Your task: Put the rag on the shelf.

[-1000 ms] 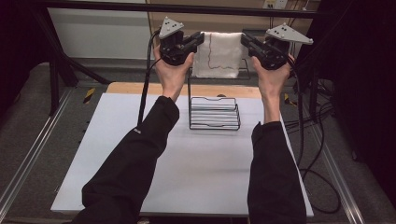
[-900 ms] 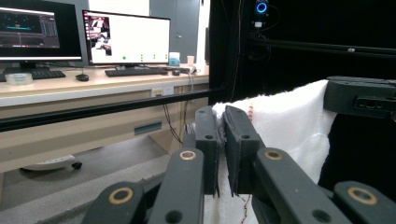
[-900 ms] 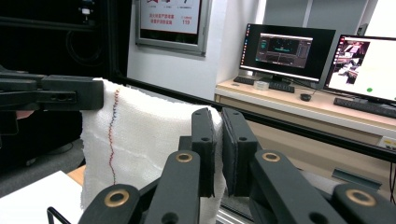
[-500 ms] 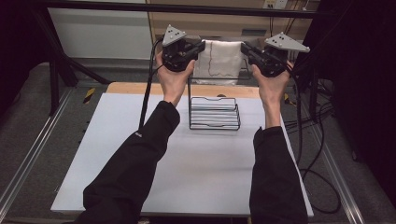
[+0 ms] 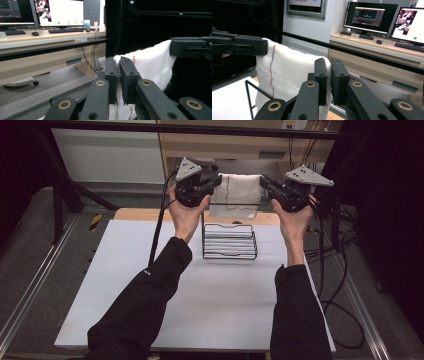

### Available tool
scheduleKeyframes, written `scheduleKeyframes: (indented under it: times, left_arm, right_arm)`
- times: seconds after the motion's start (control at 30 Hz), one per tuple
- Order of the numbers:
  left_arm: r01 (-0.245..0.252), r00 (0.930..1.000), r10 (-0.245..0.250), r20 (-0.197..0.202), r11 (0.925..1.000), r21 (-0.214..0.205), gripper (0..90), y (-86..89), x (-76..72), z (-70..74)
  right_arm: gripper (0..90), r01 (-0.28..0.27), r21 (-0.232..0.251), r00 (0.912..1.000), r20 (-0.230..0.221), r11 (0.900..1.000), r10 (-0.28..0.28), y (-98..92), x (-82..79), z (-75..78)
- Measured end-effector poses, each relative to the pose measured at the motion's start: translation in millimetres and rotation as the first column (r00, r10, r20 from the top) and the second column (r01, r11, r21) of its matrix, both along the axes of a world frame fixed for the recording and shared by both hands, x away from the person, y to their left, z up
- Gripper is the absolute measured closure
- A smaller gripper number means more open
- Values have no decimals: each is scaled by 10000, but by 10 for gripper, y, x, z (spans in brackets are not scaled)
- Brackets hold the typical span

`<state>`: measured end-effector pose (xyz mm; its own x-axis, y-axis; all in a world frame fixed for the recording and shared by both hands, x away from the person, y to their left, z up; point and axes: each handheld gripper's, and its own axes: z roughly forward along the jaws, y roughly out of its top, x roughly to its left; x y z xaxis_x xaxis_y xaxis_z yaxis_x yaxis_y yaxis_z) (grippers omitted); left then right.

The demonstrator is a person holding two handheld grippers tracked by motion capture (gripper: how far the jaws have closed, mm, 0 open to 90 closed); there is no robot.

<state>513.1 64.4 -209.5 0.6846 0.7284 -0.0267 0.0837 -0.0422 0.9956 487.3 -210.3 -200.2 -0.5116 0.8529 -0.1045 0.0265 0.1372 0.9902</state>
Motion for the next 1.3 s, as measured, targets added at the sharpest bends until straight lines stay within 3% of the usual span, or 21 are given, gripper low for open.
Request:
scheduleKeyframes:
  times: [0.23,0.57,0.87,1.3]
  left_arm:
    - [46,10000,-46,-35,9999,140,843,45,-43,-50]
    - [503,9986,-497,-155,9980,395,838,119,-161,-96]
    - [785,9964,-755,-377,9931,867,831,166,-301,-145]
    - [1143,9910,-1029,-852,9832,1422,832,174,-405,-291]
  right_arm:
    - [843,-98,-114,9999,-61,9999,97,20,-63,-37]
    - [842,-322,-279,9995,-53,9991,320,47,-211,-86]
    - [839,-458,-385,9984,-353,9982,445,54,-387,-185]
    - [836,-703,-743,9945,-827,9948,641,39,-494,-368]
